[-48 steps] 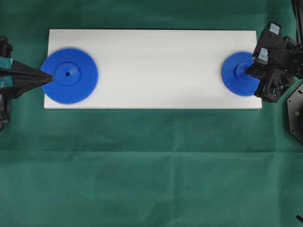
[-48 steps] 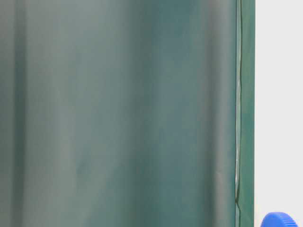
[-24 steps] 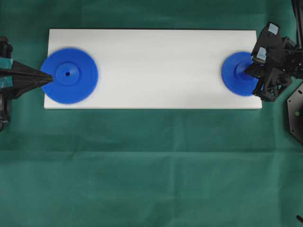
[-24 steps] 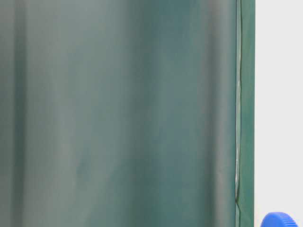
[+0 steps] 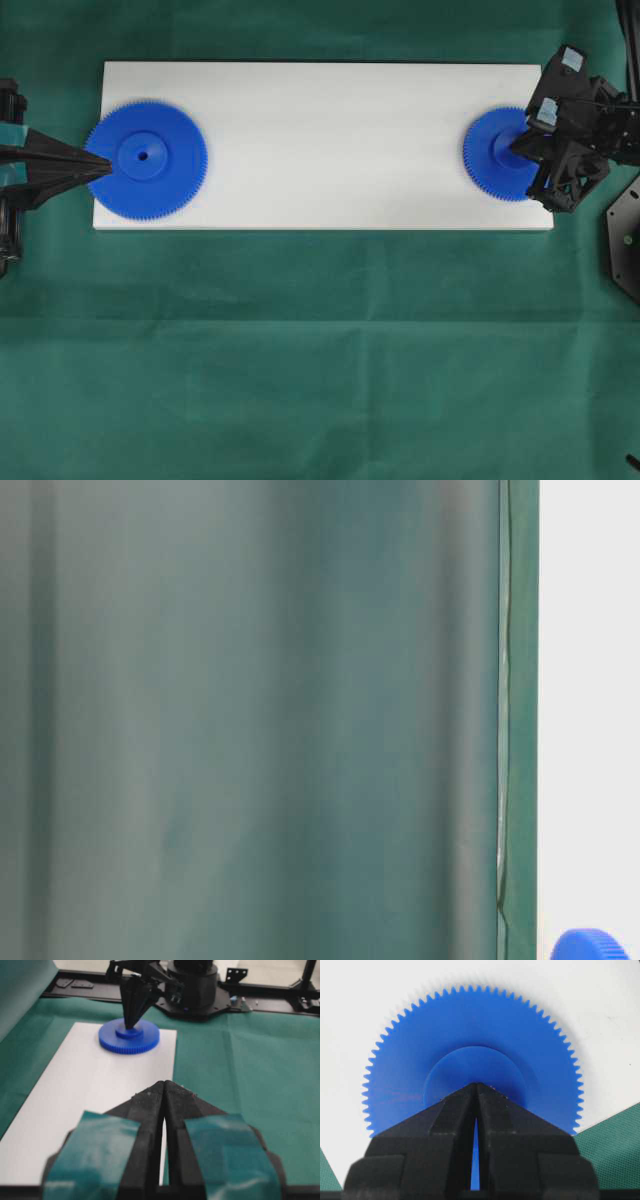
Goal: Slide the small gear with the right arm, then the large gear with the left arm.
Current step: 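Push the small blue gear leftward with the right gripper toward the large gear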
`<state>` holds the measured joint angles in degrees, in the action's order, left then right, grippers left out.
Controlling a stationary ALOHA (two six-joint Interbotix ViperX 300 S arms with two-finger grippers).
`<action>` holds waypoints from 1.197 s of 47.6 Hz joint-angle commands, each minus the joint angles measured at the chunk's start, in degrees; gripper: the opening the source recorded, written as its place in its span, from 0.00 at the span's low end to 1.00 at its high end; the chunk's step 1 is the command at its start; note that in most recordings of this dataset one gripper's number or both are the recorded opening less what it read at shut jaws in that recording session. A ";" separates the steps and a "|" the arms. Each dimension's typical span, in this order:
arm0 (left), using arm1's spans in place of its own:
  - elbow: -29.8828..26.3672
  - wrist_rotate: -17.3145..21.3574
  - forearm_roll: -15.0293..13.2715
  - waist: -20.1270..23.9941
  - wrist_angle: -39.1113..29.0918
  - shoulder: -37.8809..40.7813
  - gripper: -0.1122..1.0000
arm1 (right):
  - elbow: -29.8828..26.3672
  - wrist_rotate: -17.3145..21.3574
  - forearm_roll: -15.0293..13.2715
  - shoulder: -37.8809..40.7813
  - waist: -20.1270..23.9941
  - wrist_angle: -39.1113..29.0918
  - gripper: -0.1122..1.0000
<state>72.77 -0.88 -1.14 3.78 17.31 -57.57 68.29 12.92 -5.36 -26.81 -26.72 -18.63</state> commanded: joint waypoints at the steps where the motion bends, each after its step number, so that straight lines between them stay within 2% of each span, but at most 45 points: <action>1: -0.53 -0.09 -0.09 0.26 0.62 0.26 0.10 | -0.35 0.09 0.00 0.44 -0.09 -0.18 0.55; 14: -0.26 -0.09 -0.09 0.26 0.62 0.35 0.10 | -1.67 0.09 0.00 2.11 0.00 2.99 0.55; 24: -0.18 -0.09 -0.09 0.18 0.62 0.26 0.10 | -6.59 -0.18 0.00 10.28 1.85 6.77 0.55; 35: -0.18 -0.09 -0.09 0.26 0.62 0.35 0.10 | -18.81 -1.05 -0.35 25.14 6.50 9.14 0.55; 43: -0.18 -0.18 -0.09 0.26 0.44 0.35 0.10 | -29.53 -1.14 -2.55 34.45 9.93 8.96 0.55; 57: 0.00 -0.18 -0.09 0.26 0.35 0.26 0.10 | -43.07 -1.14 -6.06 43.24 15.12 8.88 0.55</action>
<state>73.30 -1.14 -1.14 3.78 17.31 -57.57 27.60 11.87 -10.90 14.59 -13.71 -9.23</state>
